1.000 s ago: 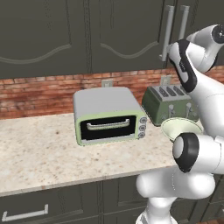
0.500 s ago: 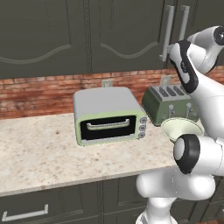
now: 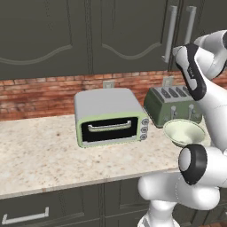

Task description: Open the cabinet. Pick the banana and mango from the cabinet and place them into the bowl. Then close the cabinet.

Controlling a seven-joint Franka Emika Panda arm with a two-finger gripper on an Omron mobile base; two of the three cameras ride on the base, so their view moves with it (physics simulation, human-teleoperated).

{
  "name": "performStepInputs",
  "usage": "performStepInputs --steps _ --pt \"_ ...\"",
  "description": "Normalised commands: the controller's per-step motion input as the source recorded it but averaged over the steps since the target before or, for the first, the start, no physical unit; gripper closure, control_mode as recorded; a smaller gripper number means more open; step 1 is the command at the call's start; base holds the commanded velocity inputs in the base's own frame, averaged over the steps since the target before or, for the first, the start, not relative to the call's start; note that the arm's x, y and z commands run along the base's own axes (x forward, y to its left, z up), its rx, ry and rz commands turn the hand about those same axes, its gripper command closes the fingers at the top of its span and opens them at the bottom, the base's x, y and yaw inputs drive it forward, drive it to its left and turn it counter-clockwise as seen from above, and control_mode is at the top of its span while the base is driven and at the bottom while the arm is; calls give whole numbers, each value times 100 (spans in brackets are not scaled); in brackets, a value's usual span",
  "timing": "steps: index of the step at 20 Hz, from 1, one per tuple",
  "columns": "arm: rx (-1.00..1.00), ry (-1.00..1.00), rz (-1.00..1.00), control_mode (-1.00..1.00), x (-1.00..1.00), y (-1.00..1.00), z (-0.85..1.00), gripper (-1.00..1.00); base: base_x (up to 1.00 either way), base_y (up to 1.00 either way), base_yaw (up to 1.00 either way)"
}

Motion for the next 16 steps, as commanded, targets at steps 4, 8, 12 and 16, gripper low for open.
performStepInputs --steps 4,8,12,16 --pt "0 -10 3 -100 -34 0 0 100 0 0 0" --pt "0 -8 3 -100 -26 0 0 100 0 0 0" --pt "0 -5 1 -100 -31 -7 9 100 0 0 0" --pt "-1 -2 0 -100 -23 -19 22 100 0 0 0"
